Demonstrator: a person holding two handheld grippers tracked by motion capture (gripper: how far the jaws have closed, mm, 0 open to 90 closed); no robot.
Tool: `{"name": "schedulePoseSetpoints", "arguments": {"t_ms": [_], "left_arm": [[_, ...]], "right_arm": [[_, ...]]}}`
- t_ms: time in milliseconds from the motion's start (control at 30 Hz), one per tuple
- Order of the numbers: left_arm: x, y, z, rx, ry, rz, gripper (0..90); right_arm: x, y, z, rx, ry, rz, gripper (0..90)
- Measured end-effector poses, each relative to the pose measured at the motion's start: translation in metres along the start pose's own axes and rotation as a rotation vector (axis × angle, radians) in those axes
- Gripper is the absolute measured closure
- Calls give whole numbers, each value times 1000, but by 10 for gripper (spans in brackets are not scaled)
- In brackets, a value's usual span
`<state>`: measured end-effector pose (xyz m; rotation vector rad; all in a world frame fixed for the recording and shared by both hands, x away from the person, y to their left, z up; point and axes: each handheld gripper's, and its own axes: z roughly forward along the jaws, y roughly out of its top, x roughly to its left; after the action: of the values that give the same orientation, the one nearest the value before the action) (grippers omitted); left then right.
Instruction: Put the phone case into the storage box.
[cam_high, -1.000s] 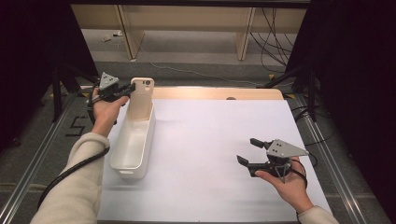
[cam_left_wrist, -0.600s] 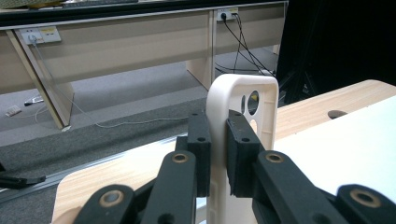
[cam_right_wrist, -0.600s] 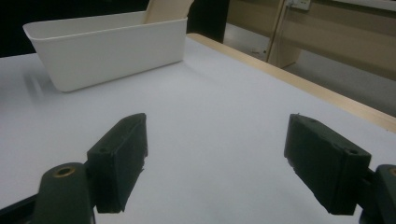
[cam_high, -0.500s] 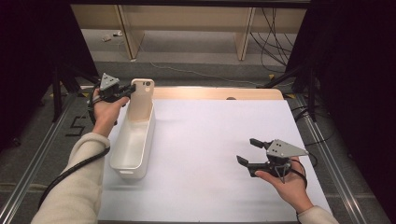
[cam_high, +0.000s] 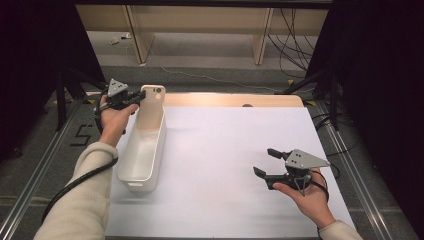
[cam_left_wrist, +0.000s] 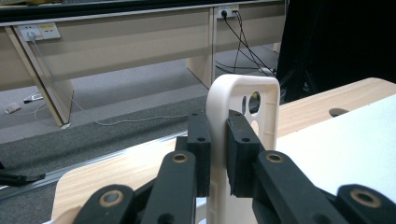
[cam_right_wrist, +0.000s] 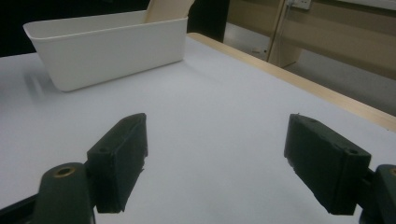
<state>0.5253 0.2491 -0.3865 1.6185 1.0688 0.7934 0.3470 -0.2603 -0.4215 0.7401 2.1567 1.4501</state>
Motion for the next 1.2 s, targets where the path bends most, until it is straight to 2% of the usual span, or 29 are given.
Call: {"name": "schedulePoseSetpoints", "arguments": {"t_ms": [1200], "left_arm": [[4, -9, 2, 25, 1, -25, 808]], "right_arm": [[0, 0, 0, 3, 2, 1, 228]]}}
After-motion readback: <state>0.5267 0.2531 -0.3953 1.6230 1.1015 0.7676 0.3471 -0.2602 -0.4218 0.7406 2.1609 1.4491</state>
